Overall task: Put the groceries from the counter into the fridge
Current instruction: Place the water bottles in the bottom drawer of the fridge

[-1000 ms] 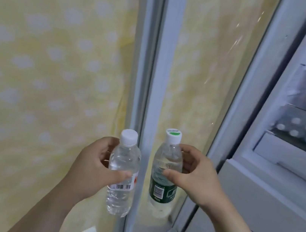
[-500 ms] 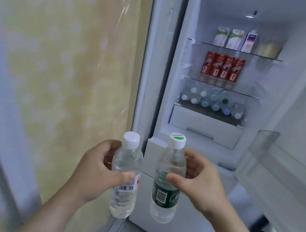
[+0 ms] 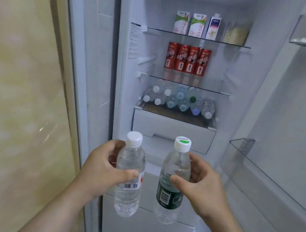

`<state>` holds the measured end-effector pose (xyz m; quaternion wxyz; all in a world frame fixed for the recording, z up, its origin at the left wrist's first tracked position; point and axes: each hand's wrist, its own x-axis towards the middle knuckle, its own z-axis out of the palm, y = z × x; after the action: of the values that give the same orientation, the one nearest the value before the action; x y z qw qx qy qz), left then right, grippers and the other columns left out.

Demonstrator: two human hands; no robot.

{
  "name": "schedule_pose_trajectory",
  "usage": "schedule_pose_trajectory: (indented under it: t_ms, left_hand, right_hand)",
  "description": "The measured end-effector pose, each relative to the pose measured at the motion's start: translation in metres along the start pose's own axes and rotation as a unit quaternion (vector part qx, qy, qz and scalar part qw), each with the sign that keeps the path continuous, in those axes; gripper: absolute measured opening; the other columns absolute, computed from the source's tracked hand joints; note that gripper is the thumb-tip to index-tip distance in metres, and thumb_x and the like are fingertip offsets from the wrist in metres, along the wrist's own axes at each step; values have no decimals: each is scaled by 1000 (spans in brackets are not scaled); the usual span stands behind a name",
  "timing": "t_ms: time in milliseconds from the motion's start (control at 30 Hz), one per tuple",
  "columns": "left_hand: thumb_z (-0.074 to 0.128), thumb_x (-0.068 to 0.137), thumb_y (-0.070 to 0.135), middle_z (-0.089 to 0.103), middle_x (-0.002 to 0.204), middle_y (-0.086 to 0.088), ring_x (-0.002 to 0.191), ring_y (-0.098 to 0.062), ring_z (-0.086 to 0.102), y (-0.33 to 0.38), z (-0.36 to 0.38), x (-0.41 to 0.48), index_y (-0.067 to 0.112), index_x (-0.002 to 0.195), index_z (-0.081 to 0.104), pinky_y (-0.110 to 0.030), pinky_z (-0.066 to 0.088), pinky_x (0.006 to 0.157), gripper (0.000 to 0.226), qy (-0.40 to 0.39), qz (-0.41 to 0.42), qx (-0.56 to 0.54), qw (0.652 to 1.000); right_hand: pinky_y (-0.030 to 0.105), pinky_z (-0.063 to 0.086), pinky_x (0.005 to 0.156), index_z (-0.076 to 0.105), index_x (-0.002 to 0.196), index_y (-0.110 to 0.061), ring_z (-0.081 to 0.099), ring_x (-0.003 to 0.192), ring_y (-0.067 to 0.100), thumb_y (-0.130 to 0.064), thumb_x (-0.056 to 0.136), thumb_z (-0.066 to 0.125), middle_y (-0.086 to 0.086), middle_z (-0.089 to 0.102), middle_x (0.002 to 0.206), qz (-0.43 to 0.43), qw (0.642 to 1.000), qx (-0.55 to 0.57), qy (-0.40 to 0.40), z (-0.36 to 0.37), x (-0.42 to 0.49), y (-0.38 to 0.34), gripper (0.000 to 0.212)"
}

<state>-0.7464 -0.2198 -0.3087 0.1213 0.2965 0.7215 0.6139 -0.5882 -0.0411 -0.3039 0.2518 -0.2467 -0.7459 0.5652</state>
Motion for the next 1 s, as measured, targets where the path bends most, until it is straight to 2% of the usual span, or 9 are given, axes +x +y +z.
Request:
schedule_pose_trajectory:
  t_ms: [67,133,333,433,533,600,767,900,1000]
  left_hand:
    - [92,46,19,74,95,12,87,-11,72,-2,13,22,28,102,64,-31,58,78,63,-4,0,3,1000]
    - [92,51,8,74,96,11,87,-10,71,-3,24,43,29,102,64,-32,59,79,61,-10,-2,-2,1000]
    - [87,41,27,75,96,5,90,-15,71,-13,50,104,26,105,65,-38,59,83,68,-23,-10,-15,1000]
    - [90,50,13,75,97,4,89,-15,71,-20,59,134,26,105,65,-34,58,80,62,-36,-7,-16,999]
    - [89,59,-2,75,96,3,89,-17,71,-26,67,169,25,105,65,-39,59,83,59,-53,-5,-17,998]
    - [88,60,-3,75,96,4,89,-15,71,-31,71,194,26,106,65,-40,59,84,59,-66,-4,-16,998]
    - [89,58,-2,75,97,9,90,-10,71,-48,81,262,27,107,65,-38,58,87,62,-102,-6,-17,995]
    - [90,57,1,75,95,12,87,-8,71,-65,92,305,31,103,65,-36,58,84,60,-124,-4,-7,992]
    - [93,54,7,73,97,18,89,-1,68,-78,100,330,36,103,63,-29,56,80,64,-134,-8,-7,991]
  right_hand:
    - [37,56,94,62,124,-32,70,100,6,-5,73,83,-16,73,108,1,1000,-4,8,-9,20,5,61]
    - [36,56,93,65,111,-39,70,96,3,-7,75,81,-20,74,103,-3,1000,-16,13,-18,39,9,51]
    - [34,56,92,63,99,-45,70,94,0,-8,73,82,-23,73,99,5,999,-20,35,-24,89,18,49]
    - [32,55,90,62,96,-47,70,94,1,-9,74,82,-22,73,98,11,999,-28,46,-25,113,24,48]
    - [25,53,85,58,93,-49,66,93,-4,-10,75,82,-26,70,94,17,997,-35,67,-24,139,30,49]
    - [22,52,83,58,94,-47,65,91,-7,-11,75,83,-27,68,95,23,995,-41,85,-22,160,34,49]
    - [23,52,83,58,113,-41,65,99,0,-17,73,85,-20,67,107,43,990,-59,121,-10,215,43,54]
    - [27,55,84,58,98,-46,66,96,0,-18,72,86,-23,67,103,45,986,-70,144,-3,253,51,47]
    - [31,57,85,59,96,-45,67,94,1,-18,68,88,-25,68,99,61,983,-75,159,1,274,62,48]
